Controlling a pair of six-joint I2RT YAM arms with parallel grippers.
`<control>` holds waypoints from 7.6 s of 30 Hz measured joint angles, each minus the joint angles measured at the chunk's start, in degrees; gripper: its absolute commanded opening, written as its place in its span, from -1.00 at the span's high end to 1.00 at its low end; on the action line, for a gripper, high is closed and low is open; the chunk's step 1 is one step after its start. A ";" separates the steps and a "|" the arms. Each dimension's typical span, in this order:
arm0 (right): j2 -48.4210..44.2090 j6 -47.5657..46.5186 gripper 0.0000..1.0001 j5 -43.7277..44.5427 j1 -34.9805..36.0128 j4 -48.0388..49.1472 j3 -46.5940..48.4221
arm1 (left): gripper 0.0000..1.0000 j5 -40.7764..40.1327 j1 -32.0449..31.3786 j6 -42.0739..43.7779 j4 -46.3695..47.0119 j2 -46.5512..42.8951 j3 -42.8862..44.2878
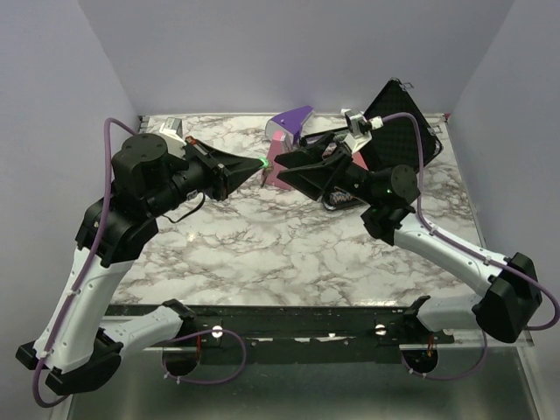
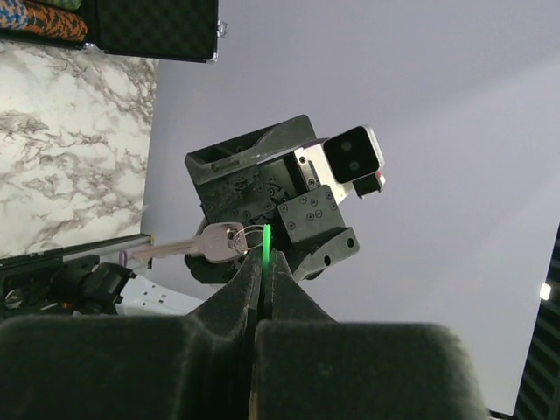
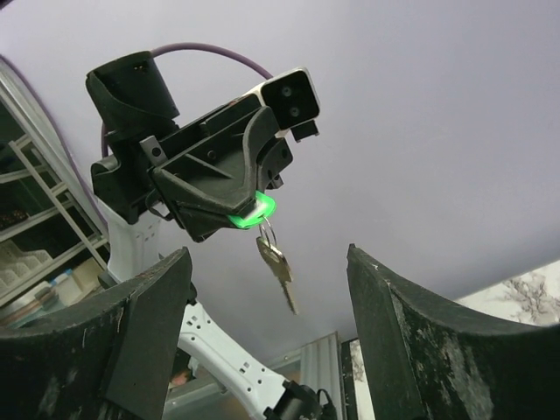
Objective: Remove the keys from the keyring
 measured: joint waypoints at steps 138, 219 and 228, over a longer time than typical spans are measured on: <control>-3.80 -21.03 0.99 -21.81 0.87 -77.07 23.04 | -0.36 37.35 14.56 45.51 17.00 -11.76 -19.93; -3.41 -14.45 0.99 -28.55 0.87 -62.99 22.99 | 0.77 37.29 -1.99 57.68 9.22 0.90 -6.62; -3.41 -14.56 0.65 -27.80 0.87 -62.77 22.99 | 1.00 37.24 -1.99 58.05 8.94 1.03 -5.81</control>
